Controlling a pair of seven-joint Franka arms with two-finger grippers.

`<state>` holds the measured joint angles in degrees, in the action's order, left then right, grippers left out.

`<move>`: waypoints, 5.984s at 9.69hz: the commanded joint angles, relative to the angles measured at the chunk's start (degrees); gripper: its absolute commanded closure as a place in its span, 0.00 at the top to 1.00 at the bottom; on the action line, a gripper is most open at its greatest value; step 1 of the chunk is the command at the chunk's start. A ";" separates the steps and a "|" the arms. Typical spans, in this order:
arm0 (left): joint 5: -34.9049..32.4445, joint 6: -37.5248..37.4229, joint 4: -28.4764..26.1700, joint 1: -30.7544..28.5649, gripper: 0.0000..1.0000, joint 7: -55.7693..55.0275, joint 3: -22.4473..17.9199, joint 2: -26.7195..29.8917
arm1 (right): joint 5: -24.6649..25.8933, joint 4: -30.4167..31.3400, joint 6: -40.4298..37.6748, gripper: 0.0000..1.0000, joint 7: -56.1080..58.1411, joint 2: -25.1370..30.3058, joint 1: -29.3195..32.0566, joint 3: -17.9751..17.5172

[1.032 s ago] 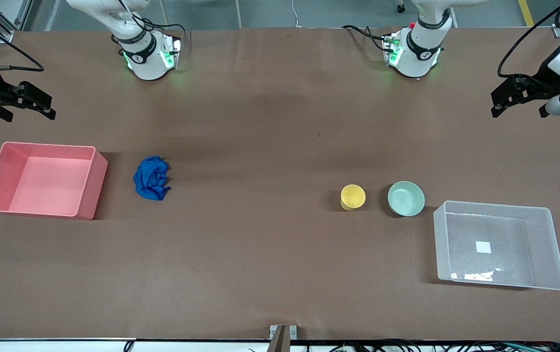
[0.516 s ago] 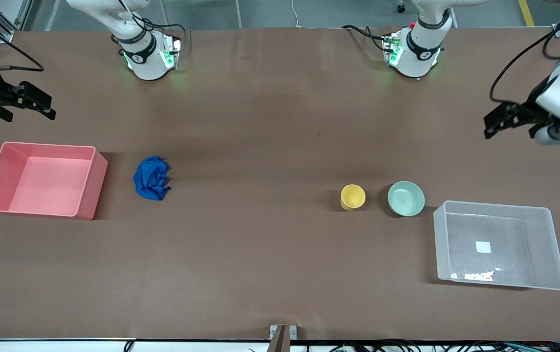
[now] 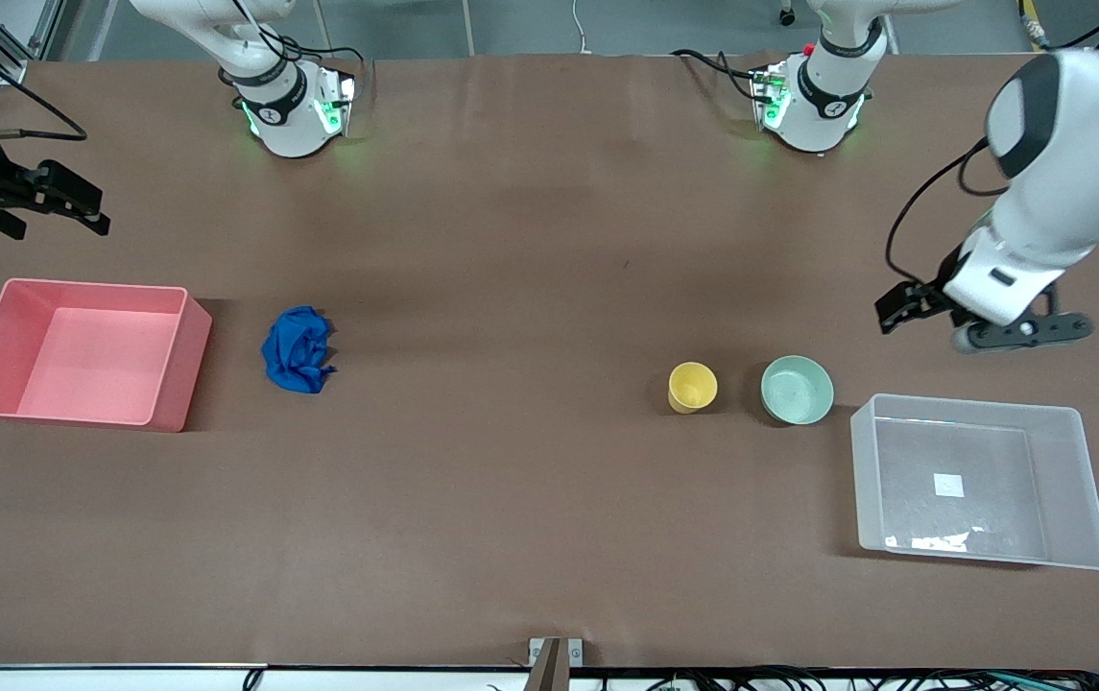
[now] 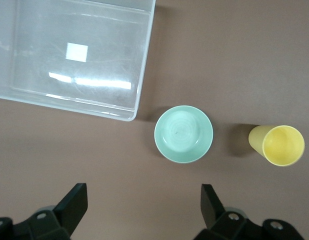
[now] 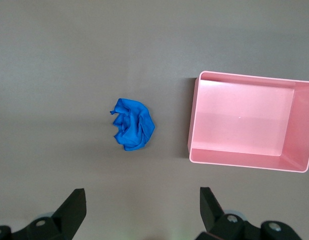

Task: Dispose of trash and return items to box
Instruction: 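Lower the left gripper and grasp the green bowl rim, then carry the bowl into the clear bin while the right gripper reaches the cloth, then release the bowl in the clear bin while the right gripper grasps the cloth, then move the cloth into the pink bin while the left gripper reaches the cup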

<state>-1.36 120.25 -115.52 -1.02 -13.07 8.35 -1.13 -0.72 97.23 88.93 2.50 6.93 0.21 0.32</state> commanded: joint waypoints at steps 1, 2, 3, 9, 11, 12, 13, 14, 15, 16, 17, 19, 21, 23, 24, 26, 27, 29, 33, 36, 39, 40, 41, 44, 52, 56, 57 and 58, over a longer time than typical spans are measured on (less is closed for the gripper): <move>0.66 10.40 -8.47 -0.21 1.00 -2.83 0.61 -2.37 | -0.07 0.42 -0.33 1.00 0.31 0.37 -0.12 0.03; 0.40 15.84 -11.02 -0.12 1.00 -4.41 0.61 -4.30 | -0.07 0.42 -0.25 1.00 0.31 0.28 -0.12 0.03; 0.31 19.89 -12.26 -0.12 1.00 -5.21 0.61 -6.84 | -0.07 0.42 -0.07 1.00 0.31 0.28 -0.12 0.03; 0.22 30.03 -13.07 -0.38 0.58 -6.18 0.61 -18.37 | -0.07 0.59 0.02 1.00 0.31 0.19 -0.12 0.03; 0.13 32.58 -12.98 -0.56 0.46 -6.18 0.52 -21.00 | -0.07 1.55 0.54 1.00 0.31 0.19 -0.03 0.03; 0.13 33.72 -12.98 -0.56 0.42 -6.18 0.52 -21.89 | -0.07 1.65 0.72 1.00 0.31 0.19 -0.03 0.03; 0.13 33.91 -12.89 -0.56 0.36 -6.18 0.52 -22.24 | -0.07 2.61 1.85 0.99 0.31 0.19 -0.03 0.03; 0.13 33.91 -12.81 -0.56 0.18 -6.18 0.52 -22.51 | -0.07 3.75 3.51 0.99 0.31 0.19 -0.03 0.03; 0.13 33.82 -12.72 -0.56 0.03 -6.18 0.52 -22.51 | -0.07 6.11 6.40 0.98 0.31 0.19 -0.12 0.03; 0.13 33.82 -12.46 -0.47 0.00 -6.27 0.61 -22.42 | -0.07 9.44 10.43 0.98 0.31 0.28 -0.12 0.03; 0.13 33.56 -12.19 -0.38 0.00 -6.18 0.61 -21.47 | -0.07 13.21 15.52 0.98 0.31 0.28 -0.82 0.03; 0.13 27.63 -7.04 -0.38 0.00 -6.18 0.61 -18.04 | -0.07 22.08 26.58 0.98 0.31 0.02 -1.79 0.03; 0.04 15.34 4.89 -0.73 0.00 -5.31 0.44 -17.94 | -0.07 29.66 37.15 0.98 0.13 -2.69 -2.93 0.03; -5.46 9.23 14.48 -2.39 0.00 -1.98 -0.09 -19.86 | -0.07 30.21 41.65 0.98 -0.04 -9.18 -4.25 -0.06; -8.10 8.34 17.40 -3.88 0.00 0.91 -0.09 -22.05 | -0.07 30.65 43.94 0.98 -0.13 -12.26 -4.77 -0.06; -9.62 8.33 22.76 -8.10 0.00 13.53 -0.09 -26.79 | -0.16 31.53 47.56 0.98 -0.13 -17.98 -6.79 -0.06; -9.54 8.33 26.27 -9.25 0.00 19.68 -0.09 -29.95 | -0.16 31.88 49.31 0.98 -0.04 -20.70 -7.24 -0.06; -9.28 8.33 29.38 -11.89 0.00 27.10 0.00 -35.15 | -0.16 33.55 54.04 0.98 0.22 -23.96 -7.50 -0.06; -9.10 9.12 32.28 -14.35 0.00 31.08 0.00 -41.84 | -0.16 33.73 57.05 0.96 0.40 -27.66 -7.68 -0.06; -5.25 10.26 32.28 -14.80 0.01 31.00 0.08 -44.65 | -0.16 33.64 57.67 0.31 0.48 -28.28 -7.59 -0.06; -3.31 11.50 32.46 -14.71 0.11 30.56 0.08 -45.71 | -0.16 33.64 57.50 0.18 0.48 -28.19 -7.51 -0.06; -3.30 11.50 32.98 -14.62 0.45 30.56 0.08 -45.63 | -0.16 33.64 57.06 0.17 0.48 -28.11 -7.33 -0.06; -3.21 11.50 33.42 -14.80 0.91 30.56 0.08 -44.93 | -0.16 33.64 56.54 0.17 0.57 -27.93 -7.24 -0.06; -2.77 8.18 33.69 -14.19 1.00 28.72 0.79 -39.23 | -0.16 33.03 53.46 0.17 0.92 -26.18 -6.98 0.03; -3.65 -0.90 18.59 -5.77 1.00 -8.07 10.98 -24.01 | -0.16 26.96 34.30 0.17 1.36 -9.41 -3.03 0.38; -3.82 8.04 10.85 3.20 0.99 -24.87 10.89 -24.18 | -0.07 28.36 34.90 0.18 10.49 -8.15 8.55 0.38; -5.48 10.16 9.19 4.44 0.97 -27.95 10.89 -24.62 | 0.45 28.37 35.17 0.18 11.20 -8.94 10.84 0.38; -8.54 12.00 7.86 5.32 0.93 -31.72 10.98 -25.49 | 0.55 28.54 36.83 0.18 12.69 -10.60 13.39 0.38</move>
<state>-6.87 129.05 -104.33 3.52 -40.93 19.75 -25.67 -0.63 124.87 123.77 13.76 -2.58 10.62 1.69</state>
